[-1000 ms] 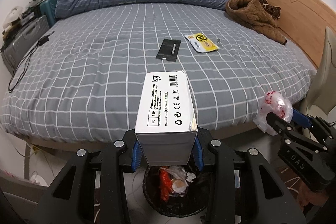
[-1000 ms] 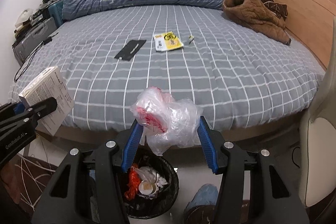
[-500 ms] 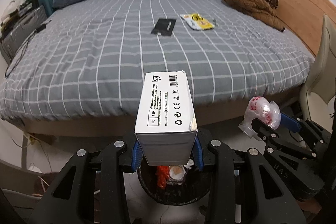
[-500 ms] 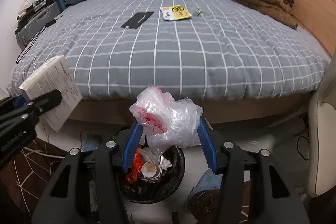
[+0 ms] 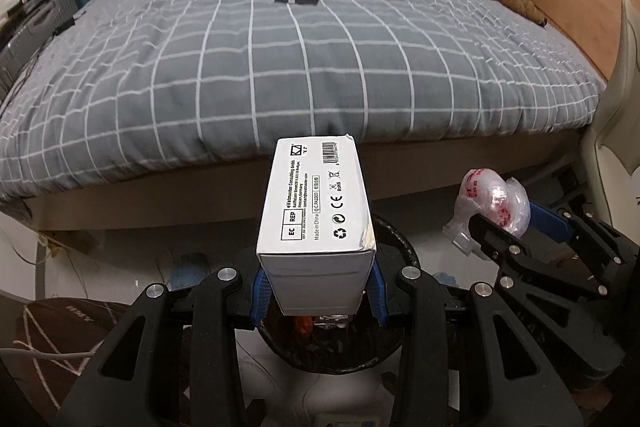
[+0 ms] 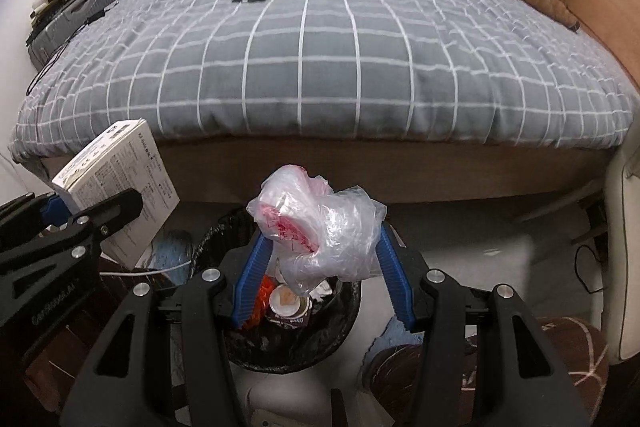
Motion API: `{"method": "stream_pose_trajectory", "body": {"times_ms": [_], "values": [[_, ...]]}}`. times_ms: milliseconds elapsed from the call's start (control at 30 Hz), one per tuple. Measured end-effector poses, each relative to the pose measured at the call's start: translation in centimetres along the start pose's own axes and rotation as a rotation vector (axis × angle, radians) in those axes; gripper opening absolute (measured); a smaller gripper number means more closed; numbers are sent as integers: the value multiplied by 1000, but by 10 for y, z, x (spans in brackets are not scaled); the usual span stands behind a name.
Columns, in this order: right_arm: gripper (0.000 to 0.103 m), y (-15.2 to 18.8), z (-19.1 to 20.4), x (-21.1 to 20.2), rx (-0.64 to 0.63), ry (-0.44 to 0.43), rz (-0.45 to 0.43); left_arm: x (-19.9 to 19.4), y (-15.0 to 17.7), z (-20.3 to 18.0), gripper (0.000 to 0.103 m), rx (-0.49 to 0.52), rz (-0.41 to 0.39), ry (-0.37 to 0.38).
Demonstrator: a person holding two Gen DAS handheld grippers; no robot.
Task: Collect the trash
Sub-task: 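Lift the white box and clear bag and carry both over the bin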
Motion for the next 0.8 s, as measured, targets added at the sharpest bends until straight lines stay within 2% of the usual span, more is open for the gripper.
{"method": "stream_pose_trajectory", "body": {"times_ms": [333, 633, 800], "values": [[51, 10, -34, 15, 47, 33, 38, 38, 19, -15, 38, 5, 82, 18], [51, 20, -45, 24, 59, 46, 65, 57, 27, -27, 40, 44, 102, 20], [52, 21, -35, 31, 44, 35, 78, 60, 27, -16, 62, 45, 75, 2]]}}
Point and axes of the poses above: each gripper's, at about its wrist camera, not at the fingertips, and x roughly the way its jaws point, z to its left, y to its underside, the point moved 6 cm from there along x, roughly the way its jaws point, and after that the axes turned 12 degrees about -z, right-handed, at the moved point
